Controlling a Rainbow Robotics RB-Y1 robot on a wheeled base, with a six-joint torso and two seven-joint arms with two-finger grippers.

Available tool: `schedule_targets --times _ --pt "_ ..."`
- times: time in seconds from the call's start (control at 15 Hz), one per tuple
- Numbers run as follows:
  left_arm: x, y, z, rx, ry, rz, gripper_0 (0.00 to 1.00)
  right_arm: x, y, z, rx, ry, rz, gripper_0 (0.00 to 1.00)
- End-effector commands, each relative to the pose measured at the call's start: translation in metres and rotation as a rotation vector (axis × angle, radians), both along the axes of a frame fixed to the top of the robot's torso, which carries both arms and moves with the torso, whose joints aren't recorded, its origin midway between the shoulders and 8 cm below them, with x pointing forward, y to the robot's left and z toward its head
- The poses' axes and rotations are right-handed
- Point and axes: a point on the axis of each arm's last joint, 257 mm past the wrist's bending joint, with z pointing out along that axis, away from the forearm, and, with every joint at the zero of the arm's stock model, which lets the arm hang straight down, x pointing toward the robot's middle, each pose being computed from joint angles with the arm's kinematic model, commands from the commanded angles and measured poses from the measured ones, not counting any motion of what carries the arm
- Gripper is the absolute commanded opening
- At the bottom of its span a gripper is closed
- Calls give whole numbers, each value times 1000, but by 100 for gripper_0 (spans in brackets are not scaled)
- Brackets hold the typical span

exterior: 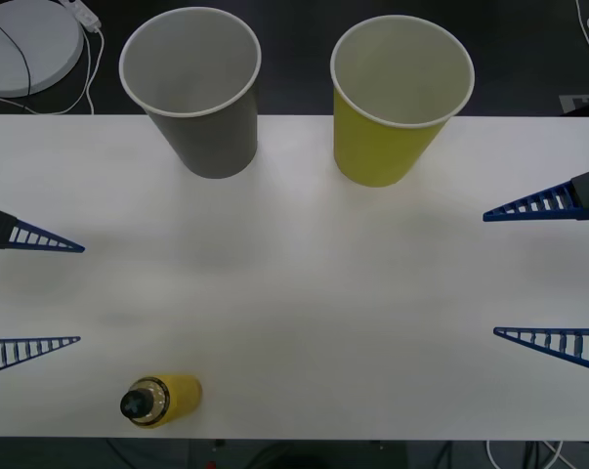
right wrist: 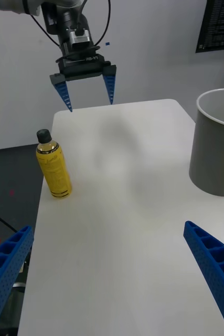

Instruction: Put the can into the green bin and the plastic bottle into the gray bin

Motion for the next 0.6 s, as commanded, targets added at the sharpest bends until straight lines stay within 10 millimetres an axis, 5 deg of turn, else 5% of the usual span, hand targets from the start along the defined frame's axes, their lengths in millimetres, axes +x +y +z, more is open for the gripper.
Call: schedule_targets --times 0.07,0.6 --pt "-8 11 -6 0 19 -32 100 0 0 0 0 0 0 100" --pt "-32 56 -32 17 10 -120 100 0 0 0 0 0 0 100"
